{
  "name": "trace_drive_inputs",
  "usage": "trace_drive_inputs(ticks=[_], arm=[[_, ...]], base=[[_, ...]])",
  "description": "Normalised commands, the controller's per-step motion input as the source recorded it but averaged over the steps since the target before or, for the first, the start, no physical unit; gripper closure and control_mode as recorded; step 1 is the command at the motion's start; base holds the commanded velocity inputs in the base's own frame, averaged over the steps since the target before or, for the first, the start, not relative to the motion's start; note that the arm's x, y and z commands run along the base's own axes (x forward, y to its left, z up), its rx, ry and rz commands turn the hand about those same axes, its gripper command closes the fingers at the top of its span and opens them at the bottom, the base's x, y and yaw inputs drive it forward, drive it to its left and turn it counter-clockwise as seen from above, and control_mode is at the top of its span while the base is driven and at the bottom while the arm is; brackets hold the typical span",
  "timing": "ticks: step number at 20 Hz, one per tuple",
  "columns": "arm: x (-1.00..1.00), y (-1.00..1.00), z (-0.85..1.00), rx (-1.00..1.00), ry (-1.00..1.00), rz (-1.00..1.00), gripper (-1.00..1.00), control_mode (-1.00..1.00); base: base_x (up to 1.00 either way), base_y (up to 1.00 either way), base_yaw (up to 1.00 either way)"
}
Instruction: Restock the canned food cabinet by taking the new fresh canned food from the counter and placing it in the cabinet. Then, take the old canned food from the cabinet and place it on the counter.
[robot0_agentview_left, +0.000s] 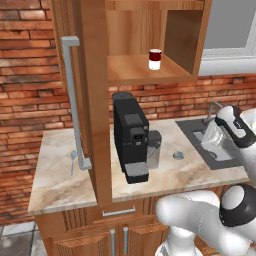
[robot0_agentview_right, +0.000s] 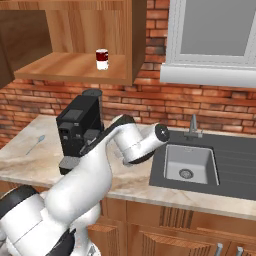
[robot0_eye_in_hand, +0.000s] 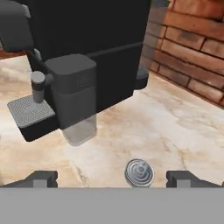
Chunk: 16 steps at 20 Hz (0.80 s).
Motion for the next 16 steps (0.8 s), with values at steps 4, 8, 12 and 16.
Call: trace_drive_inputs(ticks=[4, 8, 12, 16], arm=[[-1.00, -0.06, 1.00, 0.00, -0.01, -0.01, -1.00, -1.00], [-1.00, -0.01, 1.00, -0.01, -0.06, -0.01, -1.00, -1.00], [-1.00, 0.01, 1.00, -0.06, -0.15, -0.02, -1.00, -1.00], [-1.00, 0.38, 0.98, -0.20, -0.23, 0.00, -1.00, -1.00]], base=[[0.00, 0.00, 0.00], [0.00, 0.00, 0.00], [0.00, 0.00, 0.00], [0.00, 0.00, 0.00]])
